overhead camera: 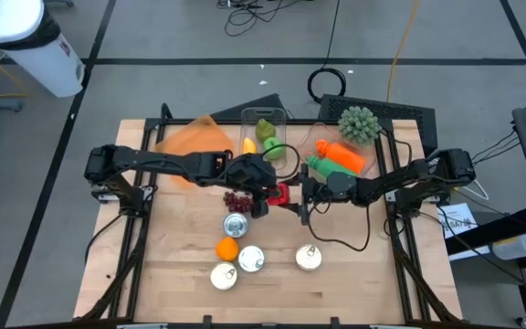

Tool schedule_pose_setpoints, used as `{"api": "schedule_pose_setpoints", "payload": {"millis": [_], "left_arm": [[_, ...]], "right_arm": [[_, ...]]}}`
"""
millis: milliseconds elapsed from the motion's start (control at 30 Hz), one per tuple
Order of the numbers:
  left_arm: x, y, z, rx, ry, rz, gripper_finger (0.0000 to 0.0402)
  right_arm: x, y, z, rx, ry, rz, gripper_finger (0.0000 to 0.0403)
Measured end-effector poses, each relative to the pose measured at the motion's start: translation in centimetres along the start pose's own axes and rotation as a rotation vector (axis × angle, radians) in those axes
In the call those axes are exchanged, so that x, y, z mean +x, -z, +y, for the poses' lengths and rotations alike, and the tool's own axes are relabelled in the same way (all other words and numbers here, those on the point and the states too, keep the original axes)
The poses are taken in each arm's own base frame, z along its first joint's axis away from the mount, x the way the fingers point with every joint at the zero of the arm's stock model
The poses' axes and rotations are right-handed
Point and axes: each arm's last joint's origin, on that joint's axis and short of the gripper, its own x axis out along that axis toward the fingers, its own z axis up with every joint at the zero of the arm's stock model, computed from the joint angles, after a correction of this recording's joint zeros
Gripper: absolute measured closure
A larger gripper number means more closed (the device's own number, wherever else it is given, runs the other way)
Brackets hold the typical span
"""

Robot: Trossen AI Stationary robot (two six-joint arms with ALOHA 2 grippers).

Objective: Pick & Place Food Item
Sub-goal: Put the red bell pepper into the left transparent bin

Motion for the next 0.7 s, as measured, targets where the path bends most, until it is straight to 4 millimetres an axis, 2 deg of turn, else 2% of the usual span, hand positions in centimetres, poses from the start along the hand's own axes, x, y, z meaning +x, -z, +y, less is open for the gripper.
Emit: {"api": "schedule_pose_setpoints", "payload": {"millis": [167, 333, 500, 567, 700], "left_arm": [[0.0, -0.3, 0.1, 0.008, 0.029, -0.029, 0.0392], [-0.6, -0.5, 0.6, -0.001, -0.051, -0.047, 0.0398], [-3.8, -1.7, 1.7, -0.001, -0.115, -0.146, 0.0399], [-4.7, -2.1, 2.0, -0.008, -0.124, -0.178, 0.0399], [-4.7, -2.0, 2.1, -0.008, -0.081, -0.166, 0.0394]], "right_arm": [[0.0, 0.0, 0.0, -0.001, 0.0, -0.003, 0.0121], [-0.2, -0.2, 0.0, -0.021, 0.007, 0.007, 0.0089], [-1.4, -1.4, 0.0, -0.028, 0.0, -0.017, 0.0056], [-1.9, -1.8, 0.0, -0.025, 0.001, -0.025, 0.0051], [-2.6, -2.3, 0.0, -0.02, 0.0, -0.053, 0.0055]]}}
